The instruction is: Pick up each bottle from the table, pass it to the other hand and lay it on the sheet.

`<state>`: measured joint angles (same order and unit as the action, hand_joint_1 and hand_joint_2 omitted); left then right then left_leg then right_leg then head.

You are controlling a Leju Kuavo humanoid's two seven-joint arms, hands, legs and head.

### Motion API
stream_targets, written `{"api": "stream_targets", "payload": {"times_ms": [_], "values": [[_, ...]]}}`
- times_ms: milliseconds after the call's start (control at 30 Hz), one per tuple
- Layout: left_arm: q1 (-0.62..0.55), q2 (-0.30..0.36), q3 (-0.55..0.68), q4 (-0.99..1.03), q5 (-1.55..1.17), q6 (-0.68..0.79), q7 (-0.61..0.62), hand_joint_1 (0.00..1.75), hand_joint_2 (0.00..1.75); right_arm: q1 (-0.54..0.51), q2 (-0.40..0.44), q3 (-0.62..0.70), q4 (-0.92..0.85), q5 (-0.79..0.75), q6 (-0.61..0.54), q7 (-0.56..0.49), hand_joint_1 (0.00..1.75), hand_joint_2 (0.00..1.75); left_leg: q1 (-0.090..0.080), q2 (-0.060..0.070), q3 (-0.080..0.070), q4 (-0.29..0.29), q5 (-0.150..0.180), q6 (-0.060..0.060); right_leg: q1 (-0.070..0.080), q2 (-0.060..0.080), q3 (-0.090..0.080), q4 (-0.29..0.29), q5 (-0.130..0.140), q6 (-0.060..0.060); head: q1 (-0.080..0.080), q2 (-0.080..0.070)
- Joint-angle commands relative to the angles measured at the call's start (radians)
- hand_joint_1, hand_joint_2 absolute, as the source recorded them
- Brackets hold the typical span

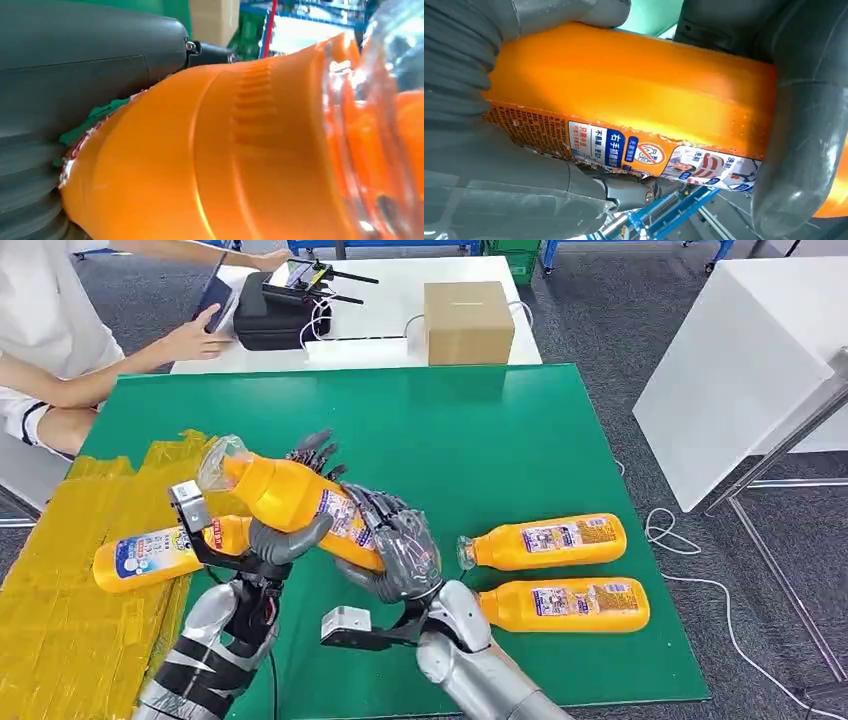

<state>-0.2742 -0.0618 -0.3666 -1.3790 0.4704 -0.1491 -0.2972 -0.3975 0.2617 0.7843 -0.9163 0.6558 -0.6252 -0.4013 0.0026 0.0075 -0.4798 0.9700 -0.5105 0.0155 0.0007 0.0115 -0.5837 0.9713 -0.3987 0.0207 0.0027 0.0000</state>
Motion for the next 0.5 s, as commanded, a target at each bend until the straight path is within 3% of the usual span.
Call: {"api": "stream_targets", "payload": {"times_ms": [33, 500], "values": [[-0.080, -0.033, 0.061, 0.062, 0.012, 0.033, 0.010, 1.75, 1.75, 0.006, -0.018, 0.121, 0.073, 0.027, 0.007, -0.036, 1.75, 1.75, 0.001, -0.002, 0.001, 0.000, 0.000, -0.001, 0.001, -0.003, 0.002, -0.001, 0.000, 0.000, 0.000, 0.000], [-0.072, -0.038, 0.083, 0.058, 0.029, 0.076, 0.001, 1.75, 1.75, 0.006, -0.012, 0.096, 0.079, 0.015, -0.015, -0.032, 1.75, 1.75, 0.001, -0.002, 0.001, 0.000, 0.000, -0.001, 0.001, -0.003, 0.002, -0.001, 0.000, 0.000, 0.000, 0.000]]}}
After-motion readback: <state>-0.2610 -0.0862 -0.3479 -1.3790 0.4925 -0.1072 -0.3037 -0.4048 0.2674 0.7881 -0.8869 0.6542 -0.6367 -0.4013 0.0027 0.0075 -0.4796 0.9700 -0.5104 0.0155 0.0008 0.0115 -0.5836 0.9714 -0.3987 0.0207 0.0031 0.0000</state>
